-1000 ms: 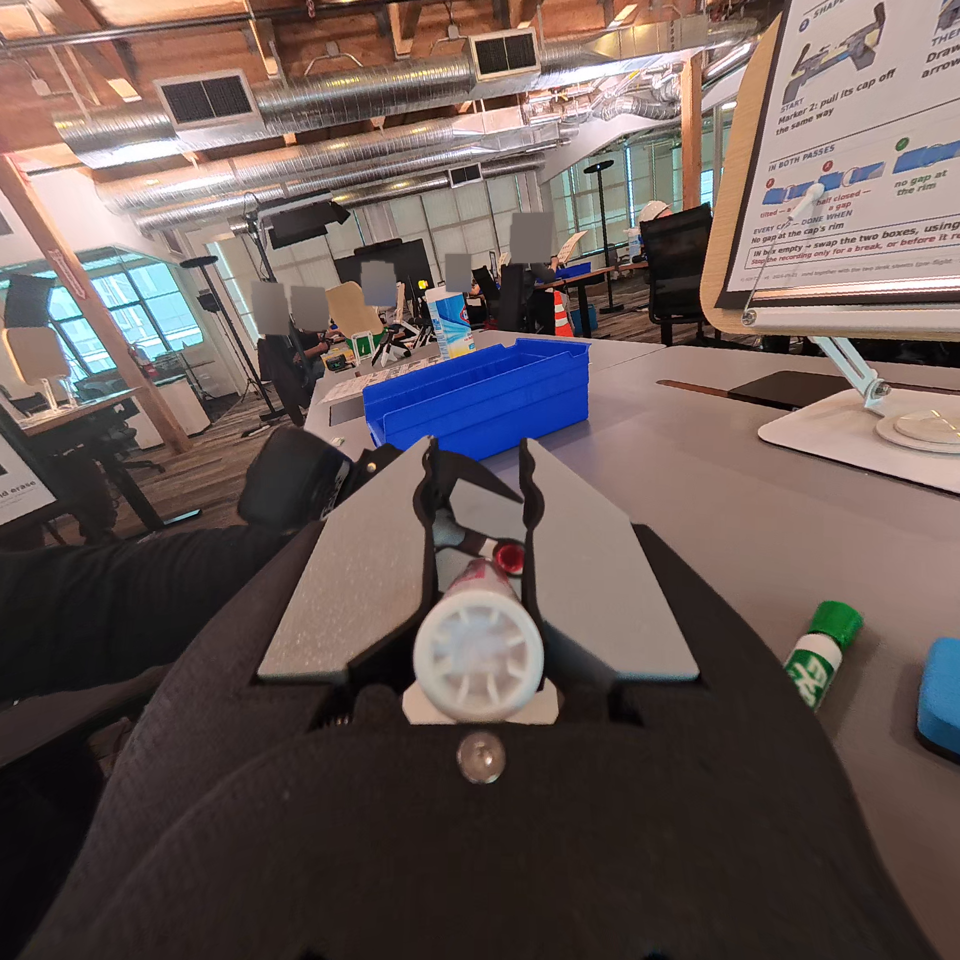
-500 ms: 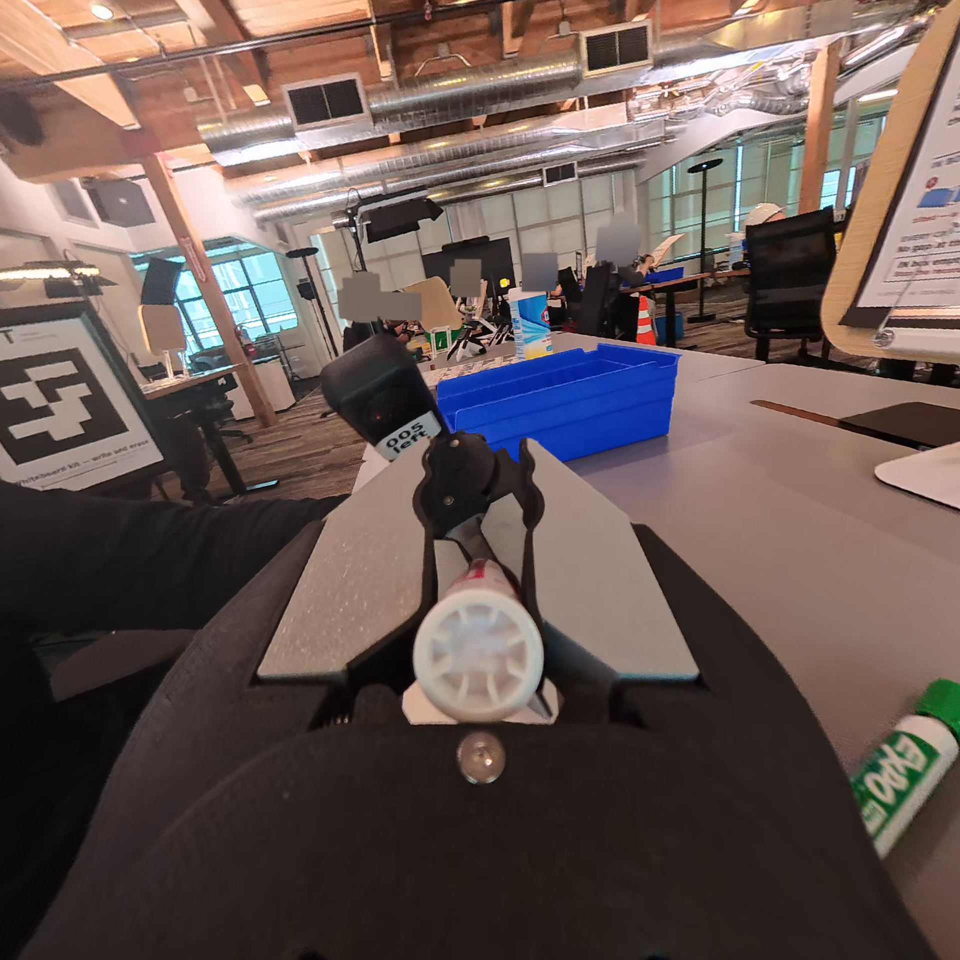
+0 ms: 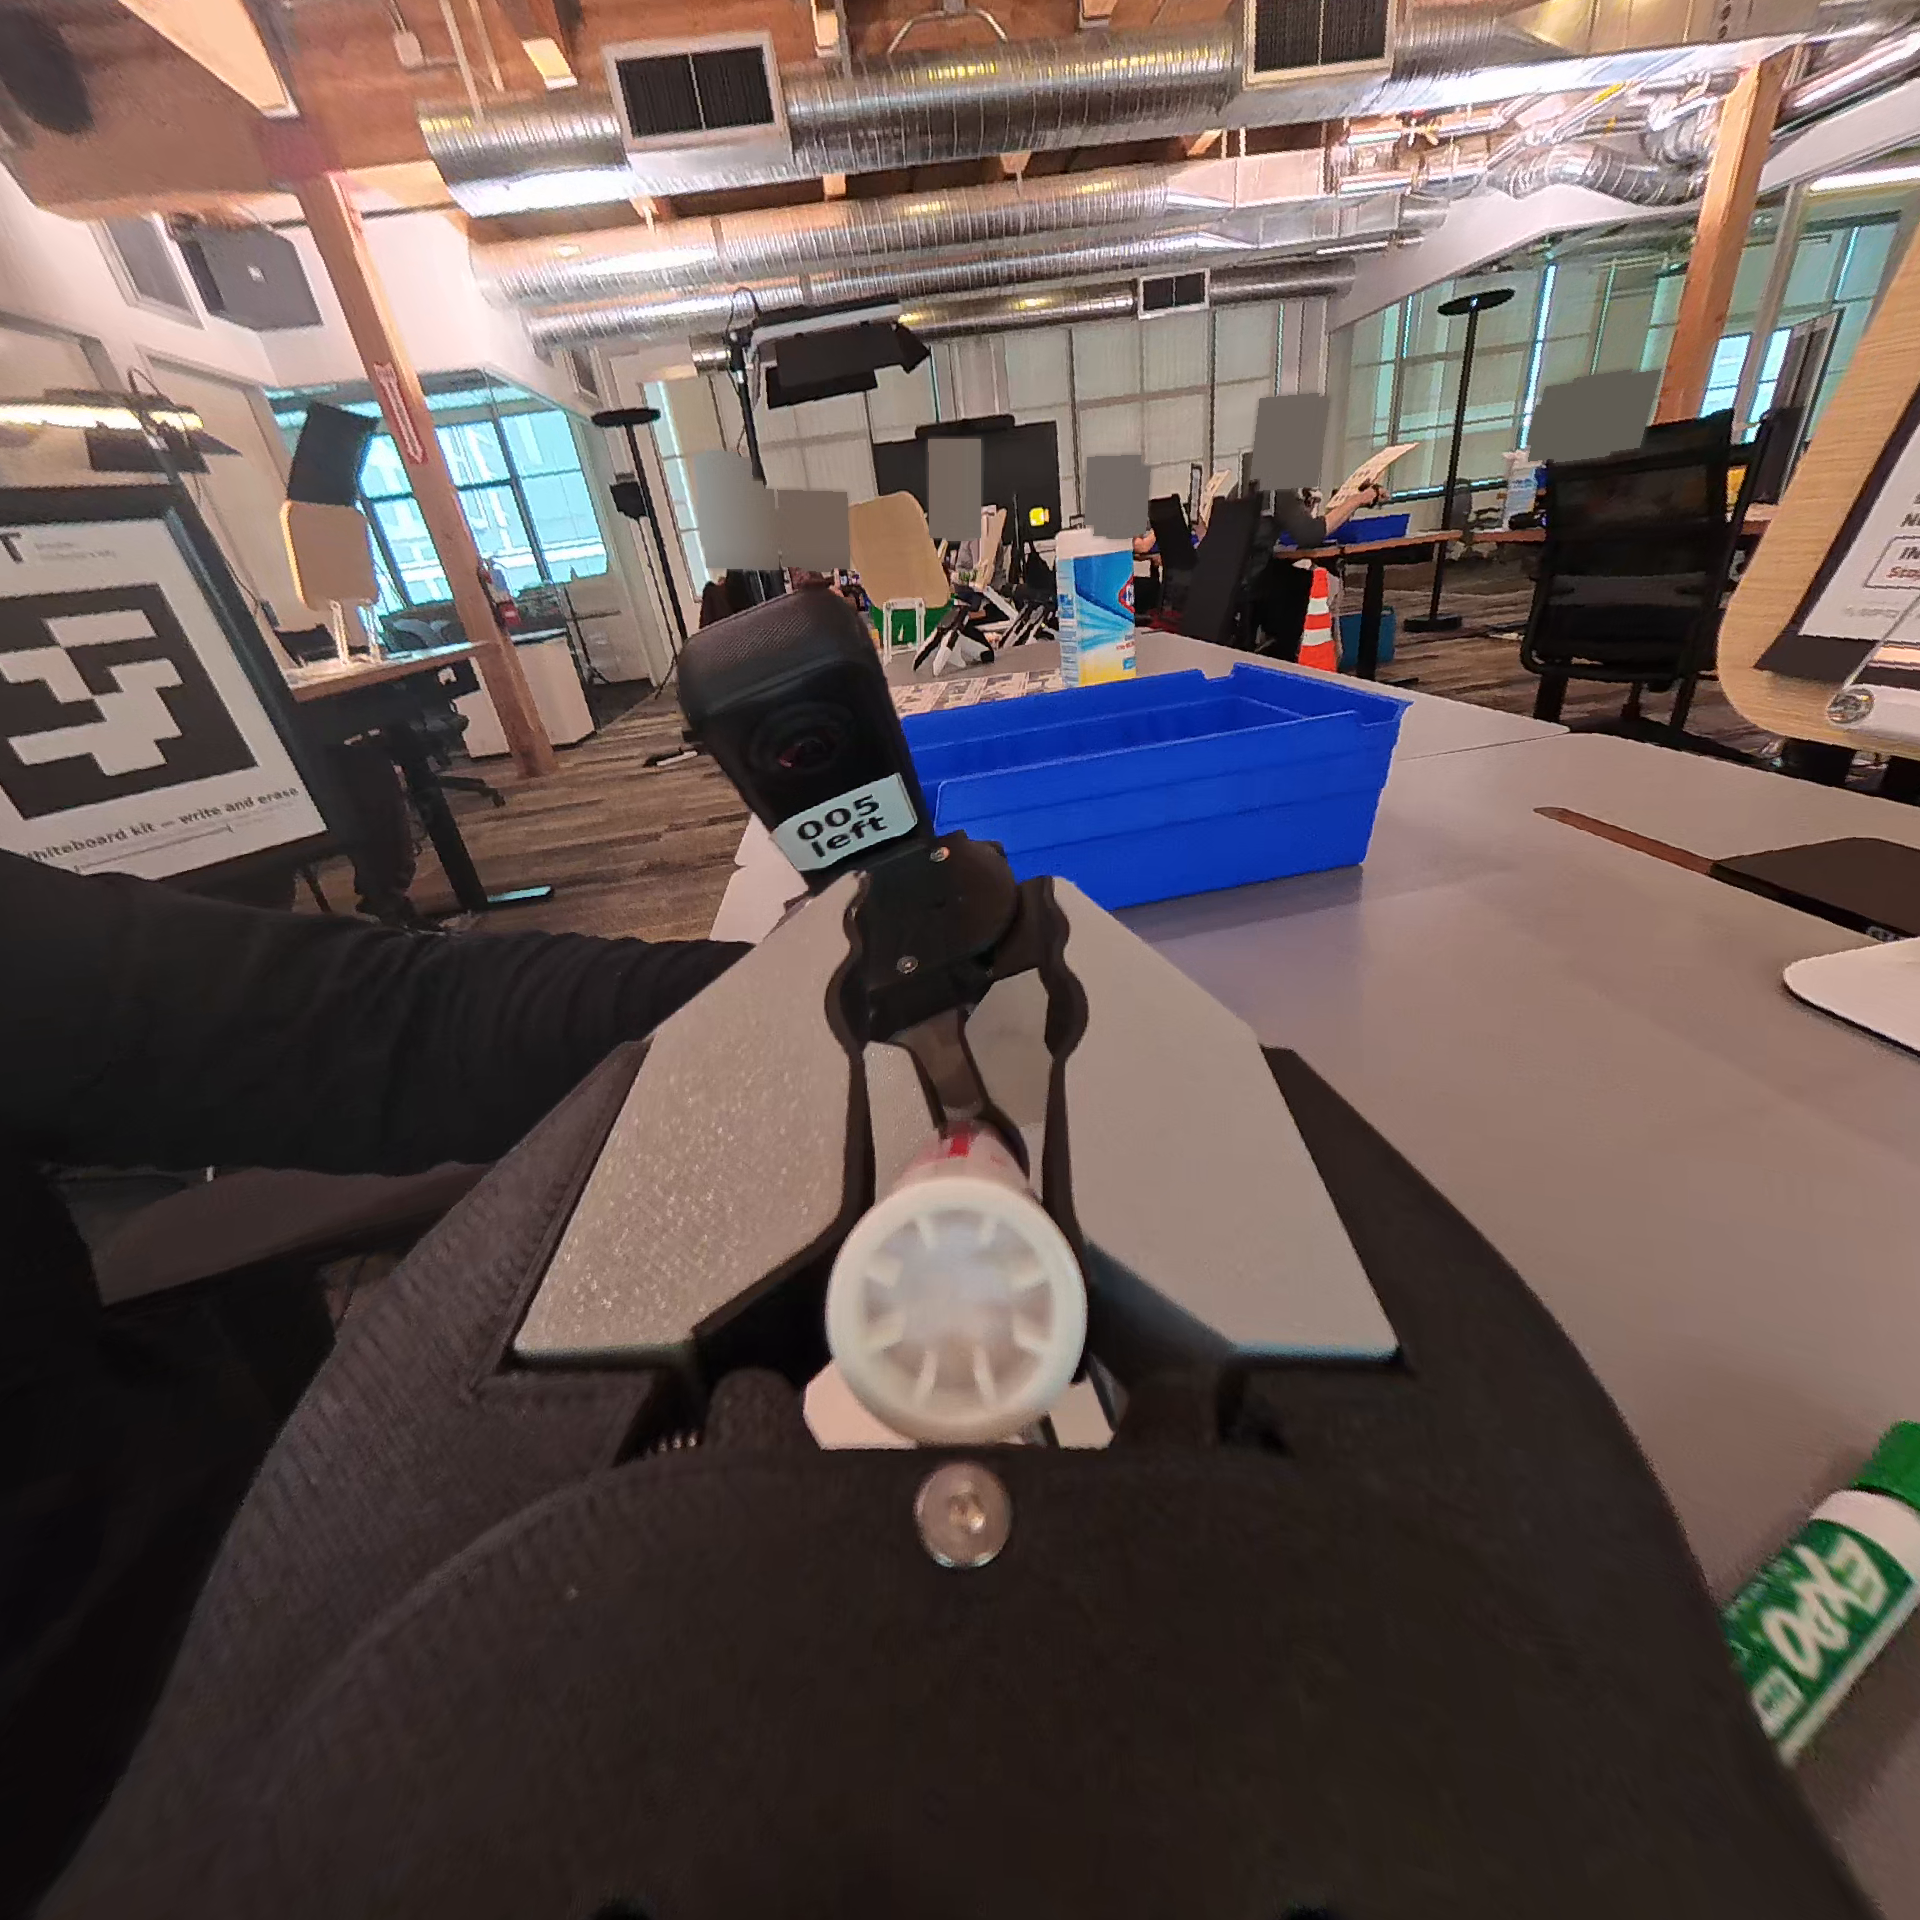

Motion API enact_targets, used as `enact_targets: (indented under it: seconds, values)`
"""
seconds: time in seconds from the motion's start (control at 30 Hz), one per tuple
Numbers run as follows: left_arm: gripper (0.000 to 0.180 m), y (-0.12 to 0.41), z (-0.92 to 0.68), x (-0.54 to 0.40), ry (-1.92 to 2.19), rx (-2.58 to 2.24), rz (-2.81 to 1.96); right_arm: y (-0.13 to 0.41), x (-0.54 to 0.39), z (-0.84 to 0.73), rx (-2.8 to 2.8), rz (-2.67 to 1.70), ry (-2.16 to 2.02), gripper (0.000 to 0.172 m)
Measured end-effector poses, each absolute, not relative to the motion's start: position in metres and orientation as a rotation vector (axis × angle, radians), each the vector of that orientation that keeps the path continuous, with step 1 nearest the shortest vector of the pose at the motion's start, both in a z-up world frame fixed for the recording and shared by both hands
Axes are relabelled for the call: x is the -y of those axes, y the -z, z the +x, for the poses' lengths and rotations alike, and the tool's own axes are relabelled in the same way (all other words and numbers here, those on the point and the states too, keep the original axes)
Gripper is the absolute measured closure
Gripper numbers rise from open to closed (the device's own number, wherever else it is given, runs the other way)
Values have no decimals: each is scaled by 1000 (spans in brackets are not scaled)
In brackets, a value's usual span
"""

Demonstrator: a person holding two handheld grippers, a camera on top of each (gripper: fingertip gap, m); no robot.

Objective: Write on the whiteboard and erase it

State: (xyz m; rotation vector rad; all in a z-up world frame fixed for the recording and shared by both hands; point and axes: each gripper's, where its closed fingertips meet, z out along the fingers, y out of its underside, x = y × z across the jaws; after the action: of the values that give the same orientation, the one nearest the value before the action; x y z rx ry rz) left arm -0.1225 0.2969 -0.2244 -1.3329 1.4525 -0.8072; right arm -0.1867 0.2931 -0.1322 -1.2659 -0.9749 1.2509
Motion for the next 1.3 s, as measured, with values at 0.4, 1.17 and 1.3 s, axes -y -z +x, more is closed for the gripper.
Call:
enact_targets:
  seconds: [0.4,1.17,1.3]
  values:
    - [172,217,-127,-291,874,-1453,-1322,160,-295,-200,1096,-1382,-1114,142]
    - [173,222,-129,-304,624,-1463,-1301,168,-303,-201,1038,-1478,-1229,116]
    - [172,223,-128,-304,620,-1464,-1302,167,-302,-202,1026,-1473,-1255,111]
